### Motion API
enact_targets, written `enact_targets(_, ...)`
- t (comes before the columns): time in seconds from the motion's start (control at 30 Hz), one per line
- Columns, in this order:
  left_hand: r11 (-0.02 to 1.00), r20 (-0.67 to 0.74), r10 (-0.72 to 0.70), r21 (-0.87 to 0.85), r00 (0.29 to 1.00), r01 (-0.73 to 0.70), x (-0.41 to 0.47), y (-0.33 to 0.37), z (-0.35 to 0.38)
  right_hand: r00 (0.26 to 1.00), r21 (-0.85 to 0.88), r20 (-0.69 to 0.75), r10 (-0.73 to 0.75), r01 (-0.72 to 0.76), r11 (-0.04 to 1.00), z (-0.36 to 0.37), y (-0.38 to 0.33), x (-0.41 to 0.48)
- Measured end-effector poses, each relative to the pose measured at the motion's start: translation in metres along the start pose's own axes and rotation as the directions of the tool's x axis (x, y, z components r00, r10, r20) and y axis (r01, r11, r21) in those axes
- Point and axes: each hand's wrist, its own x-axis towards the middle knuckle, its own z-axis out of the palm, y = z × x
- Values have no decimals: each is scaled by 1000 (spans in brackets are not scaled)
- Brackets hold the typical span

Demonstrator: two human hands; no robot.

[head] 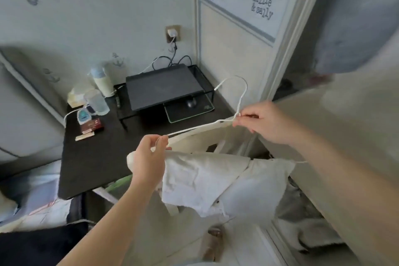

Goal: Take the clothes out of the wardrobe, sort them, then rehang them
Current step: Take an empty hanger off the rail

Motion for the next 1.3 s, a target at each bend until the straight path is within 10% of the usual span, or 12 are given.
enact_targets(0.37,971,410,230,-163,883,-177,55,128,213,895,-89,-387,220,-274,958,-178,80,-48)
enact_targets(0.77,808,491,589,-353,643,-471,27,289,371,641,46,-715,278,-354,934,-315,75,-121)
enact_targets(1.17,768,683,640,-553,353,-323,-22,454,453,556,121,-747,364,-425,897,-435,-19,-157)
enact_targets(1.3,740,765,601,-425,230,-521,-34,497,462,552,400,-609,570,-407,821,-463,-37,-167)
